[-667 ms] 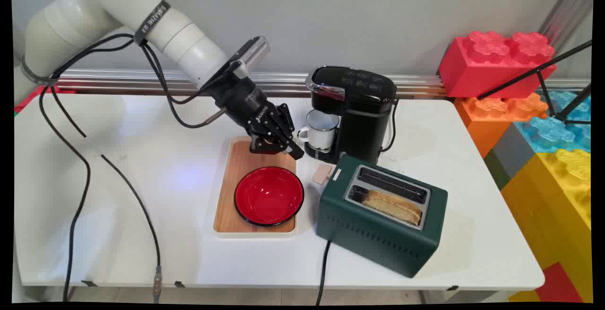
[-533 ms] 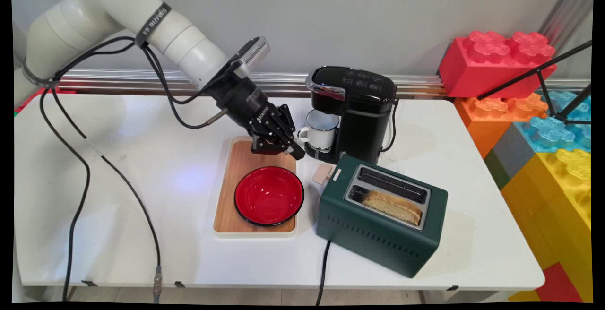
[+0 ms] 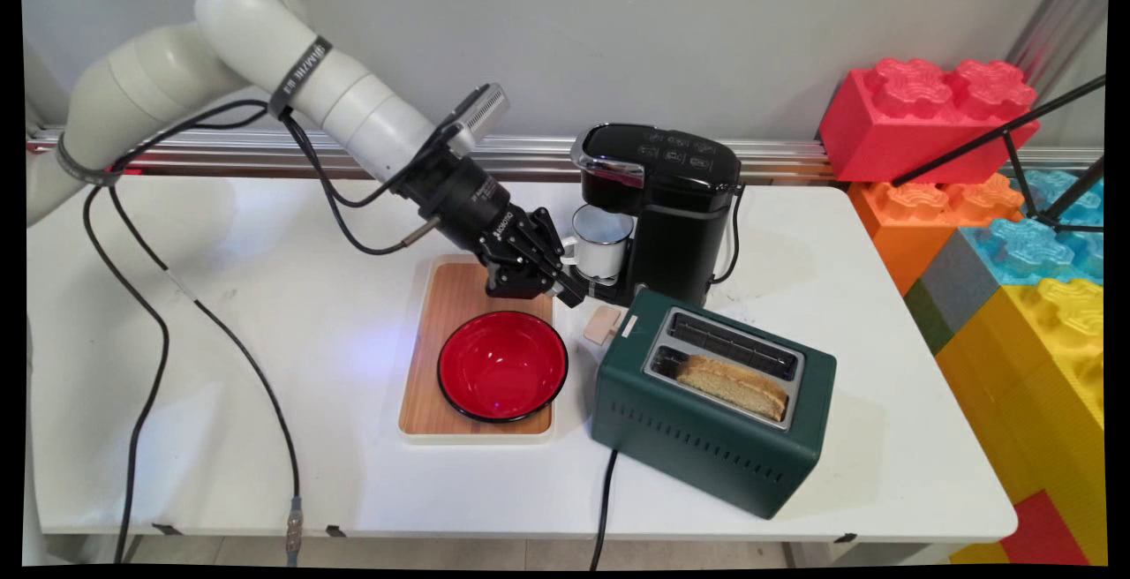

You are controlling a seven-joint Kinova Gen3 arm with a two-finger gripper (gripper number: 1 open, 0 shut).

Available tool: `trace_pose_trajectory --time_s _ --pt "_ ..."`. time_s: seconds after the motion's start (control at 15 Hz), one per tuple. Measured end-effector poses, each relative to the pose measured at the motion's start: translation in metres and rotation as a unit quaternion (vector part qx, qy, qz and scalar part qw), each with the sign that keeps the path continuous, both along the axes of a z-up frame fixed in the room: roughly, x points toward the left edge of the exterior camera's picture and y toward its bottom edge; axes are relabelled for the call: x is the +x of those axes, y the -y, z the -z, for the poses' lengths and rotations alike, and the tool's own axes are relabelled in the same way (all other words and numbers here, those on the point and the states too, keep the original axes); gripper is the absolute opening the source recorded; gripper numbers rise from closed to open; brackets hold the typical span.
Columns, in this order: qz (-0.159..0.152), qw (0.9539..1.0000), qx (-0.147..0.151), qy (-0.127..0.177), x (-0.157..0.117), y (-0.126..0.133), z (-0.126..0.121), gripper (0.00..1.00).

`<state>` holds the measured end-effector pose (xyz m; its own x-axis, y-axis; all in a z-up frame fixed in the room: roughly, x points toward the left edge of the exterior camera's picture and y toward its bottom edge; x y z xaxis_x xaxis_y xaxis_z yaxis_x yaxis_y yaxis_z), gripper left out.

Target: Press the toaster switch

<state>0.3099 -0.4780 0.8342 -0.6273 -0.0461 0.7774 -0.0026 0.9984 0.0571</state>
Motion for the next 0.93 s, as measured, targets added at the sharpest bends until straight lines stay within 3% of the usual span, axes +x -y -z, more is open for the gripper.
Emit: trace_pose_trajectory --time_s 0.93 --pt "-0.011 0.9989 0.021 -0.041 -0.013 0.005 0.033 0.00"
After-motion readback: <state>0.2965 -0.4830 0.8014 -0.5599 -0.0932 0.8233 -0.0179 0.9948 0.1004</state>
